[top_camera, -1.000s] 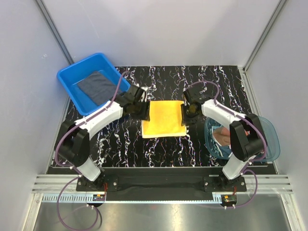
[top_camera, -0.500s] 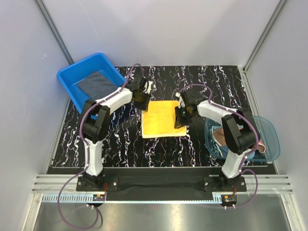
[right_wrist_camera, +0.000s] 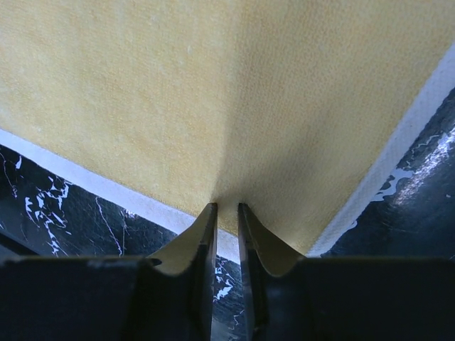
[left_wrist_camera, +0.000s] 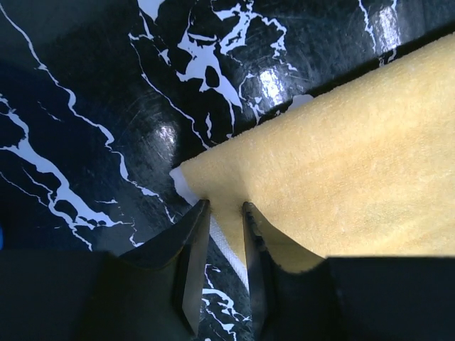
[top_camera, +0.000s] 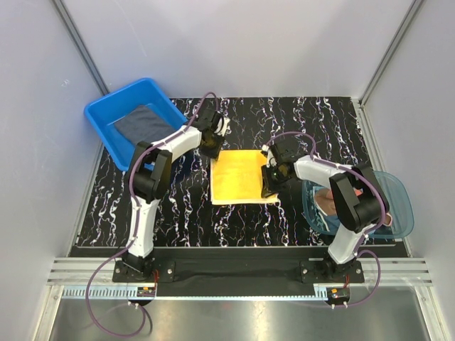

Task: Fold and stack the towels
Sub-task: Fold the towel

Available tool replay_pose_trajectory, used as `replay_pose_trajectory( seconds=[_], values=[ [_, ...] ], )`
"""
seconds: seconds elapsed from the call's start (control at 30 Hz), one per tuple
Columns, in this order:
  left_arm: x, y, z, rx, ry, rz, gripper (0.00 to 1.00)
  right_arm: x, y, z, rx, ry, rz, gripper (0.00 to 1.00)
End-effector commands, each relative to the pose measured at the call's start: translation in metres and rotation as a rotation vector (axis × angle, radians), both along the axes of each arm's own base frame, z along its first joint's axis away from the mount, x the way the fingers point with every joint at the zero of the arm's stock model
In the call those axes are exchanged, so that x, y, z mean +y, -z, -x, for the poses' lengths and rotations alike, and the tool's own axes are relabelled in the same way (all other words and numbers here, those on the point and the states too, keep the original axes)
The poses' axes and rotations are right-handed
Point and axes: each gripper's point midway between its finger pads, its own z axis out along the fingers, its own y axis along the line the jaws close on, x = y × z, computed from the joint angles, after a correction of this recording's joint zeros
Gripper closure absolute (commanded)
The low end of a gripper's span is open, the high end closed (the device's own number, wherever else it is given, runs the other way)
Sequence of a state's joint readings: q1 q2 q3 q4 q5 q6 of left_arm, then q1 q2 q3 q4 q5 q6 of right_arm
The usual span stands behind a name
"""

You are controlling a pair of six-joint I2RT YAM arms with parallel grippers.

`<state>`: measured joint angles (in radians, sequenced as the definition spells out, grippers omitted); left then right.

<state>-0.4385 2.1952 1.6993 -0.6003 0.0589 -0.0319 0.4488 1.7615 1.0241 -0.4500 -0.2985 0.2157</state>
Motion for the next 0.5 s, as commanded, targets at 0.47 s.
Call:
replay_pose_trajectory(
  seconds=[0.47],
  values=[
    [-0.022,-0.055,-0.002,-0.066,0.204,0.080,0.61,-0.003,-0.064,-0.023,-0.090,0.003,-0.139,0.55]
  ],
)
